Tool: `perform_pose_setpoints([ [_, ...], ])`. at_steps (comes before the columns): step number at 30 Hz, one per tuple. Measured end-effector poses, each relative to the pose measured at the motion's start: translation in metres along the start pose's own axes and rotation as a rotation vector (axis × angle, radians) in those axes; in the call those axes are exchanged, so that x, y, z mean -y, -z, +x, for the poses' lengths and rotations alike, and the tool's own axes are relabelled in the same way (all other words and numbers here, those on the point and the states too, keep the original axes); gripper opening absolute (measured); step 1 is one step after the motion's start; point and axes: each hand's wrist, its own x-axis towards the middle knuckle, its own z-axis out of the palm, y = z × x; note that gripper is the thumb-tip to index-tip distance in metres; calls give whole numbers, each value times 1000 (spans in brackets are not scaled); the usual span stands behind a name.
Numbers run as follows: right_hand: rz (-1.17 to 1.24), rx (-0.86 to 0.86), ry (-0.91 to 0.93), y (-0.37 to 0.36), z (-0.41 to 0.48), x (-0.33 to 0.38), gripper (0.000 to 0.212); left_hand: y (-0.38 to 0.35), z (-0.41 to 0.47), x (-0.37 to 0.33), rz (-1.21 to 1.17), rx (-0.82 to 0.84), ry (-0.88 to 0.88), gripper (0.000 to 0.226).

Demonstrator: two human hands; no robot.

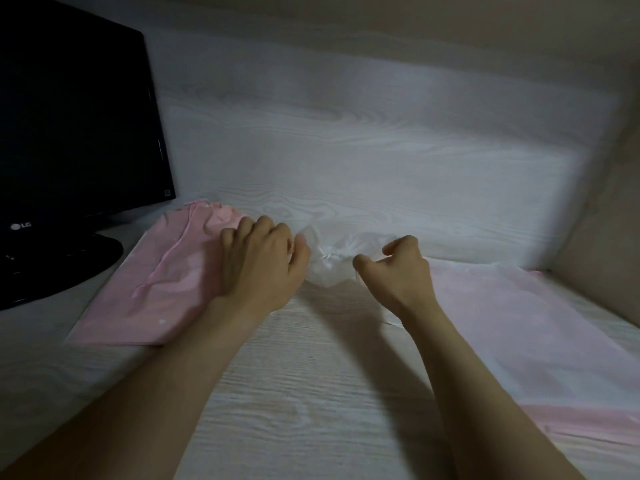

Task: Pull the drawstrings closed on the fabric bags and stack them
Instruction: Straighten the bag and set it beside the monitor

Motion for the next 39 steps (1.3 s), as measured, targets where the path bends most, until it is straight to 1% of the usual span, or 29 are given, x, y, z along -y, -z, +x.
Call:
perform_pose_setpoints([
  [3,104,57,-9,0,0,1,54,4,-3,-9,-135,38,-47,55],
  [5,125,69,43,-2,-2,2,58,6,-4,-12,-147,55,-64,54],
  [8,80,-39,263,-5,-4,0,65,6,-5,-12,-148,96,-113,52],
  [10,-59,-95,433,-6,-4,-1,66,5,-6,-14,-159,115,-124,53],
  [12,-318,-119,510,-6,-5,-1,56,6,-8,-19,-174,128,-115,46],
  [14,-528,-143,506,-7,-4,-1,42,8,-9,-22,-215,118,-120,29],
  [15,-565,-168,504,-8,-4,-2,38,10,-9,-23,-236,120,-127,22],
  [17,-556,-225,542,-9,-1,-4,34,13,-10,-26,-262,162,-131,20],
  [19,-536,-262,644,-8,4,-7,30,16,-11,-32,-264,210,-96,29],
  [21,-579,-272,720,-8,7,-10,25,16,-12,-35,-244,232,-30,38],
  [23,-624,-273,745,-8,8,-10,26,16,-13,-36,-243,242,20,35],
  [28,-673,-175,740,-11,3,-7,55,15,-13,-34,-241,234,49,20],
  [30,-706,-184,721,-12,4,-7,60,15,-13,-35,-256,225,55,17],
  [32,-729,-200,707,-12,4,-8,57,15,-14,-35,-269,228,60,19],
  [35,-743,-204,705,-10,3,-9,50,12,-14,-35,-247,240,27,15],
  [39,-752,-159,724,-8,0,-6,40,15,-11,-33,-146,184,39,17],
])
